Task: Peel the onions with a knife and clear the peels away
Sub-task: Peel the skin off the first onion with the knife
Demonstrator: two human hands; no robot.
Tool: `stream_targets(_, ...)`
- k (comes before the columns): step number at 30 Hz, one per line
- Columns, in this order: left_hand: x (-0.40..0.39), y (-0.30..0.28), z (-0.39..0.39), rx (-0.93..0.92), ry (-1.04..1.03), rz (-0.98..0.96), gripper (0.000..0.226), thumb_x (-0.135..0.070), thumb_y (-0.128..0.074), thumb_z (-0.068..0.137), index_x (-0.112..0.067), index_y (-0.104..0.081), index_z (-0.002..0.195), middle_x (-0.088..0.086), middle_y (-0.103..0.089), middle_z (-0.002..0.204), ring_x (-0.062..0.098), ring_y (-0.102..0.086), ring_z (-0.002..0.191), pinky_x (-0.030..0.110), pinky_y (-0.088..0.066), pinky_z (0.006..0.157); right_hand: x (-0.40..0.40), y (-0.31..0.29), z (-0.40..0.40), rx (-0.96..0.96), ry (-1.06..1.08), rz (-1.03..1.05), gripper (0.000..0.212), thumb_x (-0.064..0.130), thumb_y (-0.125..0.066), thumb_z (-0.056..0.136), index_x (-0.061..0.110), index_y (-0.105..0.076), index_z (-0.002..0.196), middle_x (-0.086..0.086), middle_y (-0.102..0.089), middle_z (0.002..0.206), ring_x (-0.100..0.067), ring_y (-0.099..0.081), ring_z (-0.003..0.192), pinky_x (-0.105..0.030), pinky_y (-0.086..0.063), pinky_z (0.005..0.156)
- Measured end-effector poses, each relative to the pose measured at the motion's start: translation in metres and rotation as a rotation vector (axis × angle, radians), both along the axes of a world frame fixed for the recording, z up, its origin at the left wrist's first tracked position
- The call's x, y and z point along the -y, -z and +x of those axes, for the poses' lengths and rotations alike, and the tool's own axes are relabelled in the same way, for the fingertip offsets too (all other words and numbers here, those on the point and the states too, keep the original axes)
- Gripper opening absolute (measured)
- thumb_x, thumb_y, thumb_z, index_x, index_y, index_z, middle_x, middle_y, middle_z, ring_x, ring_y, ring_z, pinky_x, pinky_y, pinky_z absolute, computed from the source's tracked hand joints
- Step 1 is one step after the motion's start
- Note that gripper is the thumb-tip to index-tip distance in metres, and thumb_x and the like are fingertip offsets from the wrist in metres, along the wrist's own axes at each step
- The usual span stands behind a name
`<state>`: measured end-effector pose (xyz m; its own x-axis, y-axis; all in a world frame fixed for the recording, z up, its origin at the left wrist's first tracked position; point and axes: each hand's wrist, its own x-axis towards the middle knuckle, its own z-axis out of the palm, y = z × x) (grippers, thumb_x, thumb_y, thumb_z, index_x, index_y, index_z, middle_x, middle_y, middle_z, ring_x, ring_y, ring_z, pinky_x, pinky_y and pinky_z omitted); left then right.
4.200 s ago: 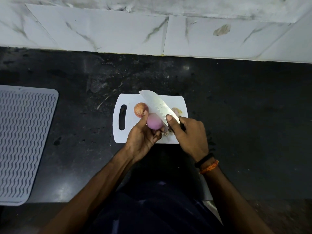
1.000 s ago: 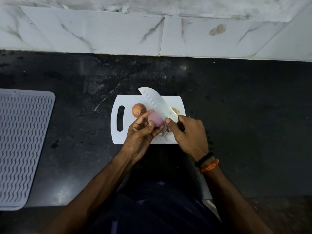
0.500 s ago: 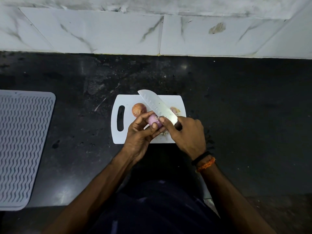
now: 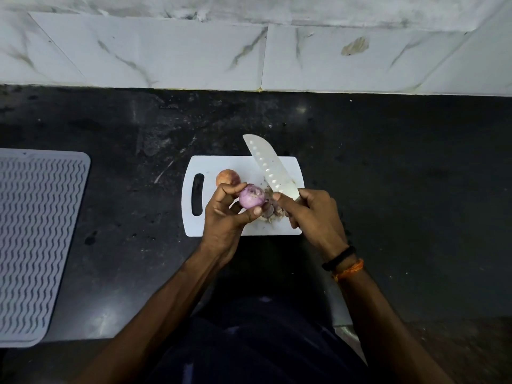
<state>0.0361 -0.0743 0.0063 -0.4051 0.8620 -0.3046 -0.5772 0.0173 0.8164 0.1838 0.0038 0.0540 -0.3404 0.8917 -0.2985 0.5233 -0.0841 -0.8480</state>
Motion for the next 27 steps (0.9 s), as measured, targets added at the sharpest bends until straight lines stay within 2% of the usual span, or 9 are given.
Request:
stream_targets(3,-0.001,-0.003,0.001,0.002,0.021,0.021,0.044,0.015,-0.070,0.067,-0.006,-0.058,0.104,-0.012,-0.073,0.106,0.019,-0.067,0.107,0.071,-0.038,0.106,0.000,0.001,0.003,0.075,-0.087,0.065,0.036,0.040,-0.071,0.089,0.022,-0.059,0.061,0.007,-0.063,0.052,-0.002,-0.057,0.050,-0.020,-0.040,0.059)
stream_targets(7,0.000,-0.002,0.000,0.022,0.013,0.001,0.044,0.014,-0.073,0.067,-0.010,-0.064,0.103,0.006,-0.072,0.113,0.031,-0.065,0.111,0.071,-0.040,0.105,-0.001,0.006,0.002,0.114,-0.164,0.117,0.019,0.039,-0.069,0.089,0.031,-0.063,0.072,0.012,-0.066,0.063,-0.004,-0.064,0.065,-0.020,-0.043,0.062)
stream_targets(11,0.001,-0.001,-0.002,0.002,0.011,0.001,0.044,0.013,-0.073,0.069,-0.005,-0.062,0.108,0.003,-0.072,0.115,0.035,-0.063,0.116,0.071,-0.040,0.104,0.000,0.009,0.000,0.145,-0.153,0.163,0.026,0.048,-0.061,0.092,0.032,-0.059,0.072,0.016,-0.062,0.064,-0.005,-0.063,0.065,-0.023,-0.047,0.064)
stream_targets(14,0.001,-0.001,-0.002,-0.003,0.006,-0.014,0.045,0.011,-0.073,0.070,-0.003,-0.062,0.112,0.006,-0.072,0.116,0.035,-0.064,0.115,0.067,-0.043,0.104,0.001,0.013,-0.001,0.184,-0.130,0.206,0.039,0.056,-0.053,0.092,0.027,-0.059,0.068,0.012,-0.064,0.064,-0.011,-0.064,0.065,-0.034,-0.053,0.066)
stream_targets(15,0.001,-0.001,-0.002,-0.001,0.006,-0.019,0.046,0.010,-0.073,0.070,-0.003,-0.063,0.113,0.008,-0.072,0.117,0.035,-0.064,0.115,0.064,-0.044,0.105,0.002,0.013,-0.001,0.195,-0.125,0.227,0.039,0.055,-0.053,0.093,0.028,-0.058,0.066,0.012,-0.063,0.063,-0.011,-0.063,0.064,-0.033,-0.052,0.065)
stream_targets(18,0.002,-0.001,-0.002,0.019,0.013,-0.024,0.046,0.006,-0.076,0.074,-0.003,-0.063,0.117,0.019,-0.067,0.124,0.040,-0.062,0.118,0.060,-0.048,0.103,0.003,0.013,-0.002,0.188,-0.129,0.287,0.033,0.046,-0.057,0.097,0.035,-0.051,0.066,0.019,-0.056,0.058,-0.002,-0.057,0.057,-0.020,-0.042,0.059)
stream_targets(20,0.002,-0.002,-0.002,0.044,0.012,-0.034,0.043,0.002,-0.078,0.075,-0.005,-0.065,0.116,0.016,-0.070,0.119,0.037,-0.065,0.113,0.055,-0.053,0.099,0.005,0.013,-0.001,0.161,-0.120,0.334,0.031,0.043,-0.058,0.097,0.034,-0.051,0.067,0.022,-0.051,0.056,0.000,-0.053,0.053,-0.017,-0.037,0.056)
stream_targets(24,0.003,-0.002,-0.001,0.092,0.010,-0.038,0.035,0.002,-0.072,0.075,-0.009,-0.070,0.107,0.014,-0.072,0.111,0.032,-0.070,0.100,0.042,-0.061,0.087,0.005,0.016,0.001,0.201,-0.133,0.455,0.040,0.049,-0.052,0.094,0.019,-0.058,0.069,0.016,-0.046,0.053,-0.005,-0.046,0.049,-0.022,-0.031,0.052)
stream_targets(27,0.004,0.000,-0.002,0.096,0.018,-0.055,0.037,0.003,-0.072,0.074,-0.007,-0.070,0.110,0.017,-0.071,0.110,0.032,-0.069,0.099,0.037,-0.061,0.080,0.001,0.017,0.003,0.280,-0.182,0.511,0.042,0.052,-0.050,0.093,0.019,-0.056,0.068,0.009,-0.049,0.053,-0.012,-0.048,0.048,-0.027,-0.033,0.050)
